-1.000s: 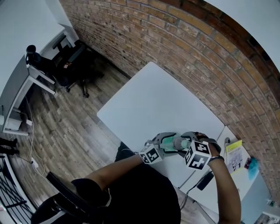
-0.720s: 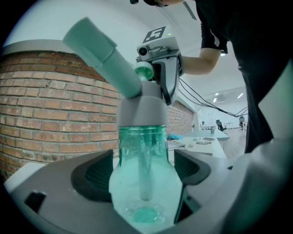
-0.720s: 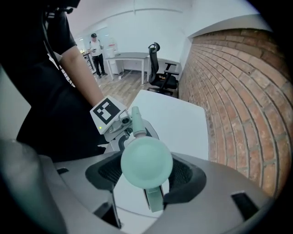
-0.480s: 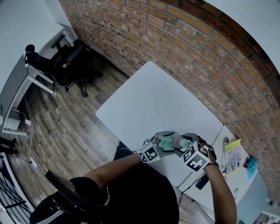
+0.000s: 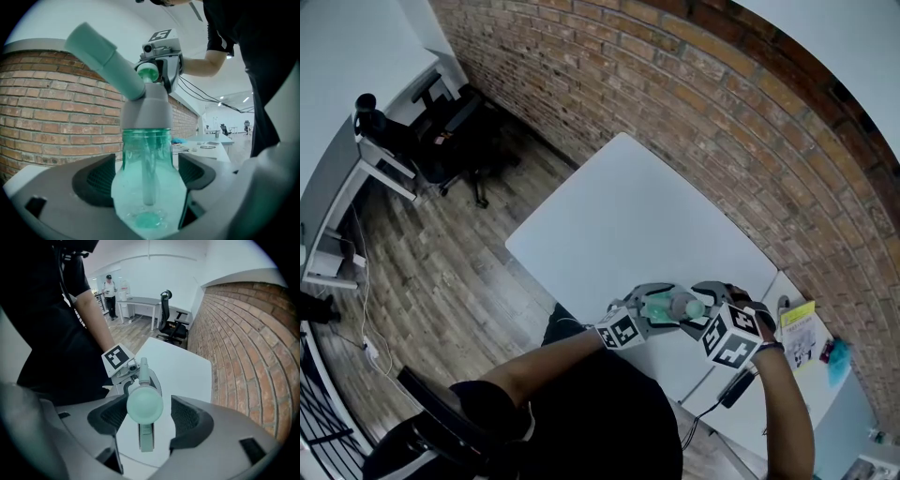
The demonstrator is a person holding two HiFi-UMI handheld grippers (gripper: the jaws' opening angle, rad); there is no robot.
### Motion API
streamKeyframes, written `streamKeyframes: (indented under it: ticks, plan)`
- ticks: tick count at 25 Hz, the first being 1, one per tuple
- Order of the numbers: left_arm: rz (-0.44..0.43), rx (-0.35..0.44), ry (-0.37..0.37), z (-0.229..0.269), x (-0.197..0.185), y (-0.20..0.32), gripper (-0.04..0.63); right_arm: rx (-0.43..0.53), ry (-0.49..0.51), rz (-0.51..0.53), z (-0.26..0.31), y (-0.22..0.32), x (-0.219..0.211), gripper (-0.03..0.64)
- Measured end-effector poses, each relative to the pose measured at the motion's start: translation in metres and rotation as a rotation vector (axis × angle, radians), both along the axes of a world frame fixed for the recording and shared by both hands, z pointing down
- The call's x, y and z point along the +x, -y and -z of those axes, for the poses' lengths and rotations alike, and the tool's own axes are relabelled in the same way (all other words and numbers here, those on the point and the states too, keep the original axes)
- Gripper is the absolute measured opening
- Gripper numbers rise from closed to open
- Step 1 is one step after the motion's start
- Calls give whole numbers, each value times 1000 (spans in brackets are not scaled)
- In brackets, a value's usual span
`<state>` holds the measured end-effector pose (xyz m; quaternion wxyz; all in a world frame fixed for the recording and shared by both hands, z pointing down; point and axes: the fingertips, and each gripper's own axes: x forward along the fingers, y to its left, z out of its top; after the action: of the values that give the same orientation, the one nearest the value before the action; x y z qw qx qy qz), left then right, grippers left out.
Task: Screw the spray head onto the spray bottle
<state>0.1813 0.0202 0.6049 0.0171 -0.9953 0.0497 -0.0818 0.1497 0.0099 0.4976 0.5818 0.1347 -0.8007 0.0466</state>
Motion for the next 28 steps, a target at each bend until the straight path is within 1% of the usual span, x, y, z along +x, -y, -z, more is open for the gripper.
streamKeyframes:
  ticks: [4,8,11,14,16,18,23,26,28]
  plan:
    - [2,-1,-1,-1,1,0,402,20,-100,227,2,-1,-2,275]
    - [0,-1,2,0,1,1,402,-18,-213,400,-9,-6,-1,275]
    - [1,-6,5,-1,1,0,402,-18,-293,506,-24,-8,3,275]
    - [-1,-7,7,-1,2,0,402,-7,-324,542,-29,-9,5,275]
    - [-1,-7,6,-1,2,-1,402,-13,-314,523,-28,-8,5,275]
    - [2,-5,2,0,1,-1,402,-27,-284,468,-28,-8,2,275]
    - [5,-6,-2,1,0,1,402,-62,-207,267,-27,-7,0,275]
    - [4,-4,1,1,-1,0,402,-58,-164,129,-27,-6,-2,275]
    - [0,-1,5,0,-1,-1,402,-55,-134,58,-26,-6,-1,275]
